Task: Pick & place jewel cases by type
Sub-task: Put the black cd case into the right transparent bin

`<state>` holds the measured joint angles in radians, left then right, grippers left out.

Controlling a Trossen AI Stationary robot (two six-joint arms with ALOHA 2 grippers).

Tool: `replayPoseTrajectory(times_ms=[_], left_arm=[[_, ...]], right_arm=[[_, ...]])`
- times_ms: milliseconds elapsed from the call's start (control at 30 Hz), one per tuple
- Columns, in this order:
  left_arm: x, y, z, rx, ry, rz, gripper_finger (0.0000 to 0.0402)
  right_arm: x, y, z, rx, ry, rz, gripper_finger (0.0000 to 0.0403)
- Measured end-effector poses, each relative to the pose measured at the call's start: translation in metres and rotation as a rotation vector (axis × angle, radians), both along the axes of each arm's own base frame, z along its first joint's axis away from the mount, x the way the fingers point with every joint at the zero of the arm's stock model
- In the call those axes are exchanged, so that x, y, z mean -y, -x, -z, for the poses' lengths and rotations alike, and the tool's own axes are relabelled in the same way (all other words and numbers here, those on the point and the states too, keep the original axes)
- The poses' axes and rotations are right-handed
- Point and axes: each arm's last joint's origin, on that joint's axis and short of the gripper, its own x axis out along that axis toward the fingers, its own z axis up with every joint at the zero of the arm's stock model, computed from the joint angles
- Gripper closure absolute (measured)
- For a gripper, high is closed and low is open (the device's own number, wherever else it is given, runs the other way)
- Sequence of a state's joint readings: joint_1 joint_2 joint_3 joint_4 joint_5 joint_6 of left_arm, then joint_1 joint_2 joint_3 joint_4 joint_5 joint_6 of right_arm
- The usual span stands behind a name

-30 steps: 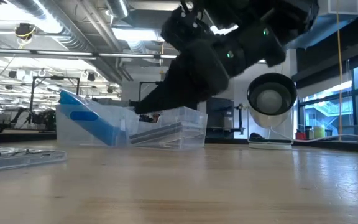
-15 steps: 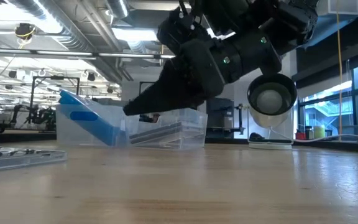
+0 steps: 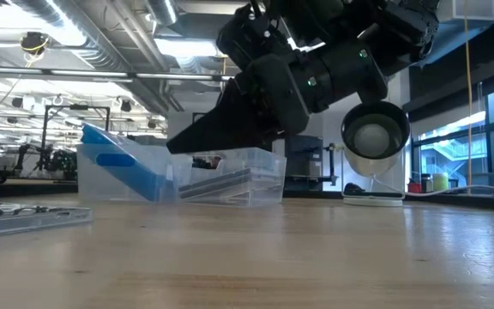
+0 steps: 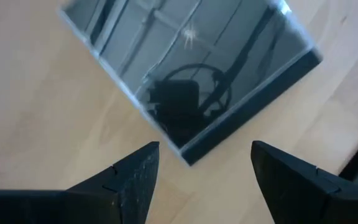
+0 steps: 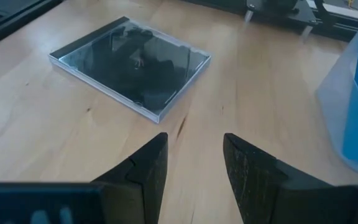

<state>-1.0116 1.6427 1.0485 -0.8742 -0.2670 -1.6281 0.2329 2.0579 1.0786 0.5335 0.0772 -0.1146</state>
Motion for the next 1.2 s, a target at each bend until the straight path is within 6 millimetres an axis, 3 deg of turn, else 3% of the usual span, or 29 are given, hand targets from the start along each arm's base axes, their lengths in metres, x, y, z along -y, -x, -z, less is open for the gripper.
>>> replayPoseTrajectory(times_ms=[500,900,1200], left_arm=[[0.021,0.016,0.04,-0.047,-0.115,0.017,0.0151],[0.011,0.023,0.062,-0.026,-0.196,0.139,0.0151],[0.001,0.019,0.066,0.063,-0.328,0.176,0.0151]], right_arm=[[0.0,0.0,0.0,-0.002,-0.005,0.003,0.0243],[0.001,0.001,0.009,-0.052,0.008,0.04,0.0243],[-0.001,-0.003,0.036,-0.06,0.012,0.0,0.0243]])
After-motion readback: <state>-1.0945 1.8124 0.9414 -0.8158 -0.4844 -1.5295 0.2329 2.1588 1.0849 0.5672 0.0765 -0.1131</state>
